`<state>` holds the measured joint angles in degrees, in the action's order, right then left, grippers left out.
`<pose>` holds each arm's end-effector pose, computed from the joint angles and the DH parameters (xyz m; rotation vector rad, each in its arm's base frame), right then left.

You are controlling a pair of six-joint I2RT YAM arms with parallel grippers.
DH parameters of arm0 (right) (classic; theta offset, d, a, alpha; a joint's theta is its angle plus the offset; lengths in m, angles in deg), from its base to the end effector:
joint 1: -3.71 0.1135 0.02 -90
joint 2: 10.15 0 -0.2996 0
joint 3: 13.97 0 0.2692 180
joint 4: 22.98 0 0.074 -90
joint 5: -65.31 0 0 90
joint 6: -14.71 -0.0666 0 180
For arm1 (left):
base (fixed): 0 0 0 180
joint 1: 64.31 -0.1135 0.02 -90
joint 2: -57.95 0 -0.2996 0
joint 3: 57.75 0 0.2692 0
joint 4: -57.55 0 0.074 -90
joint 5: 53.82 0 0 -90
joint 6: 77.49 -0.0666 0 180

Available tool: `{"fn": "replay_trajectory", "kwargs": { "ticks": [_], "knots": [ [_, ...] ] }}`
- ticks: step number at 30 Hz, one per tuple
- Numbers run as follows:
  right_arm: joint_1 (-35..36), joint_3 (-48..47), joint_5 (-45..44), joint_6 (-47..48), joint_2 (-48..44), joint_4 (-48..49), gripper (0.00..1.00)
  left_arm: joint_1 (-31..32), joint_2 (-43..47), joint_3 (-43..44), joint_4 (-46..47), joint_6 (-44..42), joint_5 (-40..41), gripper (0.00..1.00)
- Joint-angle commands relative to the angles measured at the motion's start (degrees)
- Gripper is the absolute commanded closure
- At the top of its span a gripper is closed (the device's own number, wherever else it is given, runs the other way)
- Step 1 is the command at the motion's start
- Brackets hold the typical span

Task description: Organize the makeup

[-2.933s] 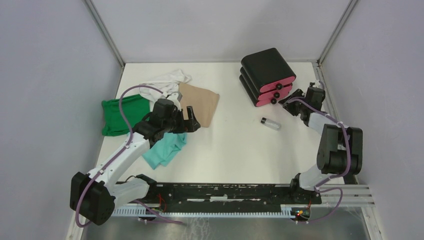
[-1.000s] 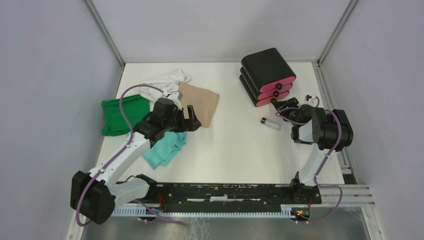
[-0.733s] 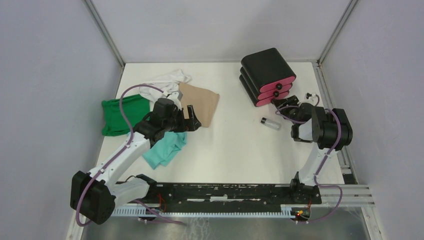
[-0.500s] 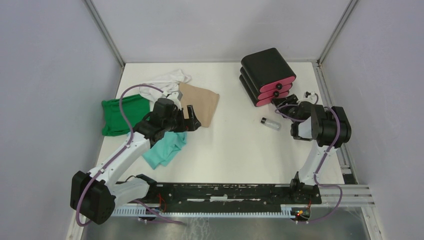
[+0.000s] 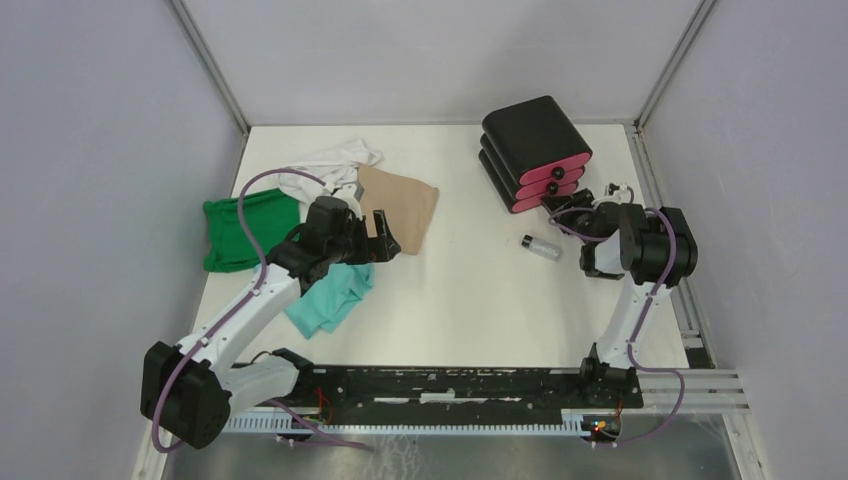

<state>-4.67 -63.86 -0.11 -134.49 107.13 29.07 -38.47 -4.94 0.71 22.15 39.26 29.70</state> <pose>0.3905 -0.0295 0.0957 0.7986 1.7641 1.0010 0.2303 -0.1199 0.2696 0.0433 2.3350 -0.6026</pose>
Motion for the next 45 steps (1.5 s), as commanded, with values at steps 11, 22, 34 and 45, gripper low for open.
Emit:
{"fn": "replay_trajectory", "kwargs": {
  "ticks": [11, 22, 34, 45],
  "knots": [
    [-0.84, 1.34, -0.54, -4.8, 1.58, 12.63, 0.61, -0.11, 0.19, 1.34, 1.25, -0.82, -0.3, 0.01],
    [-1.51, 9.11, -2.65, -4.4, -3.81, 10.4, 0.62, -0.15, 1.37, 1.11, 1.36, -0.05, 2.77, 0.01],
    [-1.78, 15.15, -5.77, 4.09, -19.17, -13.42, 0.61, -0.16, 3.36, 0.84, 0.05, -0.46, 4.29, 0.0],
    [-2.04, 18.41, -6.27, 5.61, -20.1, -14.97, 0.6, -0.07, 2.2, 0.47, -0.14, -0.24, 2.82, 0.0]
  ]
}}
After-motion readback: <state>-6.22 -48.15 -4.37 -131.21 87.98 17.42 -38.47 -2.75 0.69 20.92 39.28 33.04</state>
